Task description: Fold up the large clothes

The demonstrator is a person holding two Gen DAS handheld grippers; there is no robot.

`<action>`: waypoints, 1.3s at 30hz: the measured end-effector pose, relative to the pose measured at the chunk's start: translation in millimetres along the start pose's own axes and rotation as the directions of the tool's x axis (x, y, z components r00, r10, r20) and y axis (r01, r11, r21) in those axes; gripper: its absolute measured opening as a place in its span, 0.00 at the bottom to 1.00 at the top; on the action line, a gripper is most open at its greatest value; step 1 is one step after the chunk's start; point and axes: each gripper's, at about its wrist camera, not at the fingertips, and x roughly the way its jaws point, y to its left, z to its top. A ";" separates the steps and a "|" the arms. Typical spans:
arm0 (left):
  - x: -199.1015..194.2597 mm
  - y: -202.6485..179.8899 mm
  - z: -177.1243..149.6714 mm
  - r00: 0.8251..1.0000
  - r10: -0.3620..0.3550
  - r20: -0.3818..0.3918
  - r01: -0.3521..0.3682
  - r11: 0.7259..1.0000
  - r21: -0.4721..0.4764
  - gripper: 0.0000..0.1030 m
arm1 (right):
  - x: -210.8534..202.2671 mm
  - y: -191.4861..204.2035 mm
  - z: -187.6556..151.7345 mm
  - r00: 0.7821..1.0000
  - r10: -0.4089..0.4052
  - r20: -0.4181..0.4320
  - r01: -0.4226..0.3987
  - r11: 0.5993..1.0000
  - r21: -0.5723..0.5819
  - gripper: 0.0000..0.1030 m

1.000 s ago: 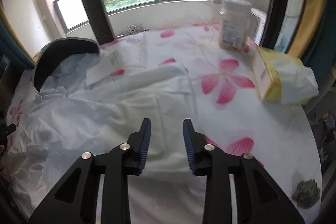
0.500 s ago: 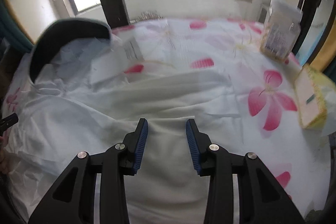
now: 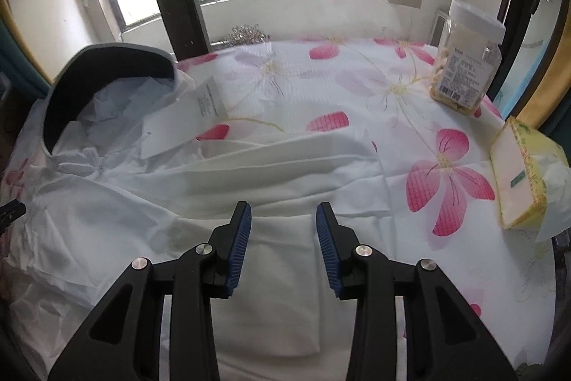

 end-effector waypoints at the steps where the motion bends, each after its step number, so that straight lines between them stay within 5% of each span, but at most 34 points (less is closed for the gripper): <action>1: -5.0 -1.3 0.5 1.000 -0.001 0.017 0.001 1.000 0.006 0.77 | -3.3 2.0 -1.0 1.000 0.009 0.006 -0.009 1.000 -0.004 0.37; 6: -4.6 0.4 -6.6 1.000 0.013 -0.004 -0.013 1.000 -0.001 0.77 | -6.3 11.8 -12.4 1.000 0.021 -0.004 -0.022 0.999 -0.029 0.37; 10: 1.2 11.1 -12.2 0.998 -0.055 -0.016 0.054 0.998 -0.034 0.70 | -13.5 11.0 -16.9 1.000 0.024 -0.002 -0.024 0.999 -0.022 0.37; 12: 2.5 11.6 -10.4 1.000 -0.026 -0.018 0.026 1.000 -0.011 0.56 | -17.6 8.8 -16.3 1.000 0.022 0.007 -0.022 1.000 -0.012 0.37; 14: 4.0 15.2 -8.7 1.000 0.014 -0.016 -0.014 1.000 0.008 0.19 | -21.6 7.9 -15.2 1.000 0.025 0.018 -0.025 1.000 -0.006 0.37; 16: 5.3 24.9 -8.0 0.999 0.040 -0.010 -0.040 0.999 -0.008 0.01 | -24.6 8.5 -14.1 0.999 0.028 0.025 -0.028 1.000 -0.006 0.37; 18: 3.6 34.3 -8.9 1.000 0.012 -0.003 -0.012 0.999 -0.049 0.01 | -26.8 10.2 -12.9 0.999 0.033 0.031 -0.032 0.999 -0.010 0.37; 20: 0.7 30.5 -10.1 0.997 0.081 0.009 -0.081 0.997 -0.014 0.01 | -28.5 11.4 -11.9 0.999 0.038 0.036 -0.037 0.999 -0.013 0.37; 24: -13.1 33.3 -7.8 0.993 0.109 0.045 -0.107 0.993 -0.048 0.01 | -30.9 10.2 -10.2 0.997 0.068 0.038 -0.069 0.998 0.003 0.37; 33: -37.1 13.7 5.8 0.998 0.031 0.063 -0.028 0.998 -0.050 0.02 | -36.0 7.7 -12.0 0.999 0.027 0.042 -0.026 1.000 -0.007 0.38; 39: -38.0 -2.6 9.6 0.999 -0.048 0.025 0.050 0.997 -0.065 0.14 | -46.2 0.4 -16.5 0.996 0.044 0.072 -0.044 0.999 -0.003 0.64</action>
